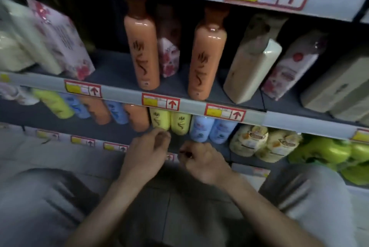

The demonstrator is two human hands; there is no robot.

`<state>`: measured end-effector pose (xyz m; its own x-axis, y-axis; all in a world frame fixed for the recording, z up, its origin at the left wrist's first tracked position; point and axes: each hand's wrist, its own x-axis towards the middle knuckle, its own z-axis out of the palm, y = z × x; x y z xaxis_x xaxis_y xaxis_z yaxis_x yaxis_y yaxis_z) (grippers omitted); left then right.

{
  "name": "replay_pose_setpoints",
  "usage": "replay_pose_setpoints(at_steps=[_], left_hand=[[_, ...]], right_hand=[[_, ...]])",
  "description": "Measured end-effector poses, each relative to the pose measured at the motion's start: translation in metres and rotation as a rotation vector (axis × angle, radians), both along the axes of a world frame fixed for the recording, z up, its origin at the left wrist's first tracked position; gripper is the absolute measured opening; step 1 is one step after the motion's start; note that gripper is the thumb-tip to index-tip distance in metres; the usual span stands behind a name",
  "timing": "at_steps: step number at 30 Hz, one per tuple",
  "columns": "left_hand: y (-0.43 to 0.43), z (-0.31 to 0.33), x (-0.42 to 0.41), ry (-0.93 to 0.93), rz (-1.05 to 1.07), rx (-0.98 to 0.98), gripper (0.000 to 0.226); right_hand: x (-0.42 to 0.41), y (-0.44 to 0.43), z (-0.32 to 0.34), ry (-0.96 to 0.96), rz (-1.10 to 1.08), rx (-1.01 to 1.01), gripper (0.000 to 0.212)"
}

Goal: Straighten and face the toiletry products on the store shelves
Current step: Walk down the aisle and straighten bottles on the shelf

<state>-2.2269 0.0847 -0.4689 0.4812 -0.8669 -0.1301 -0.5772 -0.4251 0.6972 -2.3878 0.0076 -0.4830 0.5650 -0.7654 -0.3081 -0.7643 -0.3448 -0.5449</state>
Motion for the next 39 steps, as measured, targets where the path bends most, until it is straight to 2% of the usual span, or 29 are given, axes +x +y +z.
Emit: replay_pose_setpoints(at_steps=[3,7,10,15,22,33,36,39], left_hand=[[0.013,0.010,-0.012,0.010,-0.031,-0.066,0.016],[0.023,0.037,-0.026,-0.035,-0.094,-0.080,0.014],[0.027,0.067,-0.035,-0.043,-0.112,-0.178,0.014],[0.037,0.107,-0.055,-0.079,-0.148,-0.248,0.016],[0.044,0.135,-0.062,-0.130,-0.092,-0.287,0.017],[0.013,0.125,-0.031,-0.126,-0.068,-0.320,0.013],[-0.004,0.121,-0.007,-0.108,-0.005,-0.365,0.009],[-0.027,0.119,0.025,-0.090,0.135,-0.431,0.010]], right_hand=[[-0.006,0.022,0.021,-0.072,-0.042,0.002,0.039],[-0.015,0.031,0.060,-0.103,-0.063,-0.117,0.032],[-0.026,0.037,0.092,-0.119,-0.091,-0.175,0.029],[-0.042,0.056,0.123,-0.173,-0.095,-0.212,0.024],[-0.061,0.065,0.142,-0.252,-0.141,-0.234,0.025],[-0.048,0.032,0.130,-0.394,-0.196,-0.299,0.016],[-0.038,0.012,0.126,-0.464,-0.250,-0.317,0.034],[-0.025,-0.015,0.121,-0.509,-0.274,-0.356,0.026]])
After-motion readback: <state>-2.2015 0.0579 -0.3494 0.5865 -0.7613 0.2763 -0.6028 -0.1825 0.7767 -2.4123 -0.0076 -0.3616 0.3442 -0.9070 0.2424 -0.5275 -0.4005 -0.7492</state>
